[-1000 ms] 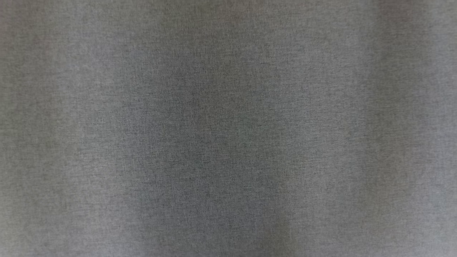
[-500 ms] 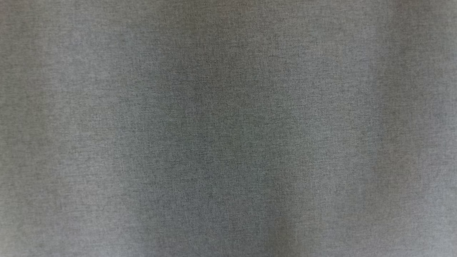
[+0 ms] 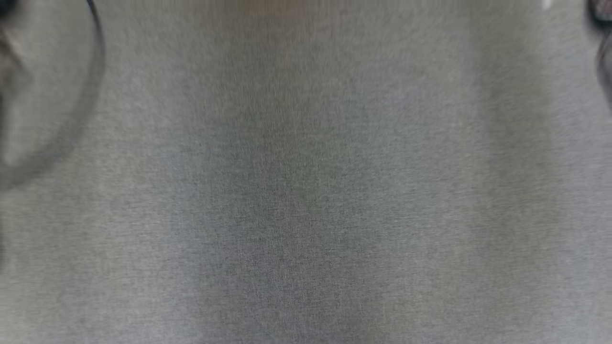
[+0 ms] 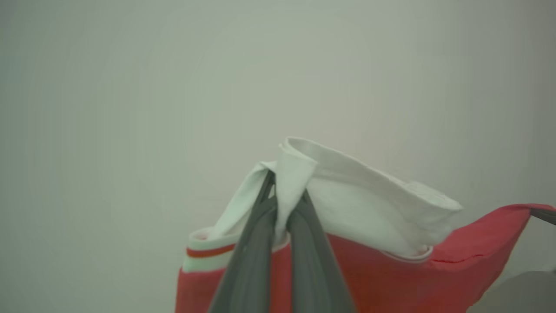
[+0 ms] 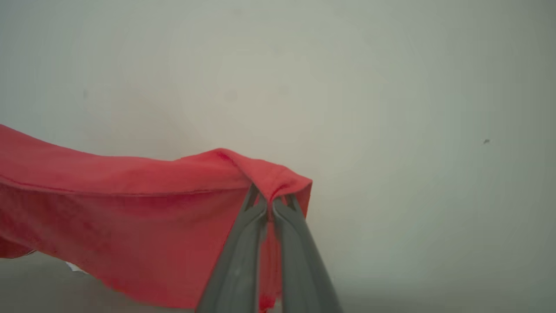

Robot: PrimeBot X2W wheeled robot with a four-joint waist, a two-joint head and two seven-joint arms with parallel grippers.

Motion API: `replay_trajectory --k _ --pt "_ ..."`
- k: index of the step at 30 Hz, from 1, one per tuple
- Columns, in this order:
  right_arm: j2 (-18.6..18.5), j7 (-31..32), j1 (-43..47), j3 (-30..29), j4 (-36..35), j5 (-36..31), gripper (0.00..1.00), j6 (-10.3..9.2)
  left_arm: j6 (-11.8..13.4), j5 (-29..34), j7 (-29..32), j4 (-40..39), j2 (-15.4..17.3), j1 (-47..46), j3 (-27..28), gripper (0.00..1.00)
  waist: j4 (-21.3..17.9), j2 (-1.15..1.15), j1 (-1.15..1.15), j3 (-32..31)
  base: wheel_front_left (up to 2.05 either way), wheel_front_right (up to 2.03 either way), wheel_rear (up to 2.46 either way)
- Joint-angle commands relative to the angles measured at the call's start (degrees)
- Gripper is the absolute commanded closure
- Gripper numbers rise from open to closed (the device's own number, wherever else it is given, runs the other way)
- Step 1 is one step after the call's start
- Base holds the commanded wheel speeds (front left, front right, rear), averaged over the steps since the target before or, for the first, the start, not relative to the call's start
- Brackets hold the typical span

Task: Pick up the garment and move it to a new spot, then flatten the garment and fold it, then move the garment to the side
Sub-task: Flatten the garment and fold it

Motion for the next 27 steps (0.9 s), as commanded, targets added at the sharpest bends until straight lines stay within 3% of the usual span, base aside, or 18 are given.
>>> replay_trajectory --k 1,11,15,19,27 --pt "-1.2 -0.5 3.8 -0.2 -1.5 0.9 1.0 0.03 1.2 0.4 -0.2 -3.5 0.0 5.1 1.5 1.0 0.3 0.0 0.01 -6.0 0.0 0.0 0.0" --pt "-3.9 -0.8 33.9 -3.8 -14.9 3.5 1.0 0.03 7.4 0.5 -0.2 -23.3 0.6 39.9 4.1 1.0 0.6 0.0 0.01 -13.9 0.0 0.0 0.0" --pt "-4.1 -0.8 42.0 -5.3 -18.6 3.2 1.0 0.03 8.8 0.2 -0.2 -27.2 1.0 48.5 4.1 1.0 0.8 0.0 0.01 -15.3 0.0 0.0 0.0" --pt "-3.5 -0.1 52.0 -7.3 -22.8 2.5 1.0 0.03 11.2 -0.4 -0.2 -31.0 -0.7 58.6 4.8 1.0 1.0 0.0 0.01 -17.1 0.0 0.0 0.0" --pt "-2.6 3.3 66.2 -12.7 -26.7 -0.3 1.0 0.03 11.7 1.3 -0.2 -31.1 -4.9 73.9 5.2 1.0 1.7 0.0 0.01 -21.0 0.0 0.0 0.0"
